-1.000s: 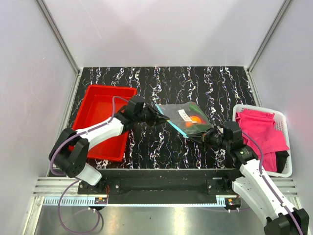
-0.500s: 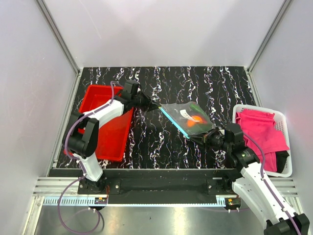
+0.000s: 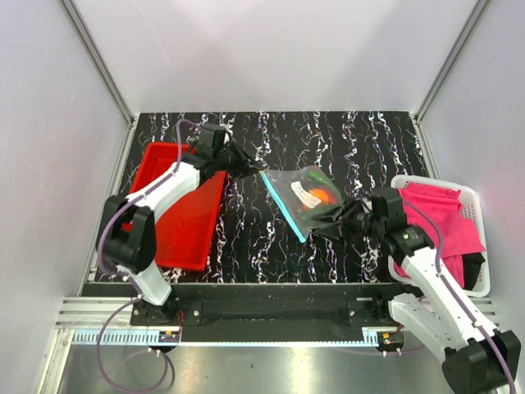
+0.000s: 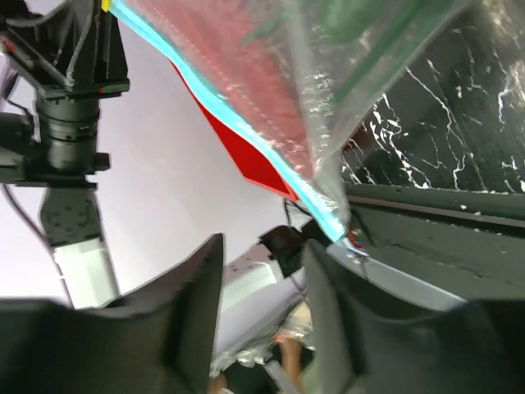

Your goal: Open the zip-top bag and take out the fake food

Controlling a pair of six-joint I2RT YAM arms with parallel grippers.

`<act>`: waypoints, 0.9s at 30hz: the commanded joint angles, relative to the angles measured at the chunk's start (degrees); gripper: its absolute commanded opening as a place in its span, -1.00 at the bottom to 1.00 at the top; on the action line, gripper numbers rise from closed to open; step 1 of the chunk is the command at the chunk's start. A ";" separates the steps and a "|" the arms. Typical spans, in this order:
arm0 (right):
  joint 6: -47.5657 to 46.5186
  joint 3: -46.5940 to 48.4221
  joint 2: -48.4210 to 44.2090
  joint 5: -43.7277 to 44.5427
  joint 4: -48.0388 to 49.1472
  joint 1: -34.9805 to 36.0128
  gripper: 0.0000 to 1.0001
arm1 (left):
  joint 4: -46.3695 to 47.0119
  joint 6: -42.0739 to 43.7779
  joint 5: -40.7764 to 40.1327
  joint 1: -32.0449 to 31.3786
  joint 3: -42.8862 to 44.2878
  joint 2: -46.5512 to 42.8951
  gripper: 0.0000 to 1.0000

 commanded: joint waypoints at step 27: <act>-70.99 40.00 29.01 16.08 -31.51 14.89 0.18 | -6.08 5.56 -5.23 -13.73 4.61 -11.58 -1.00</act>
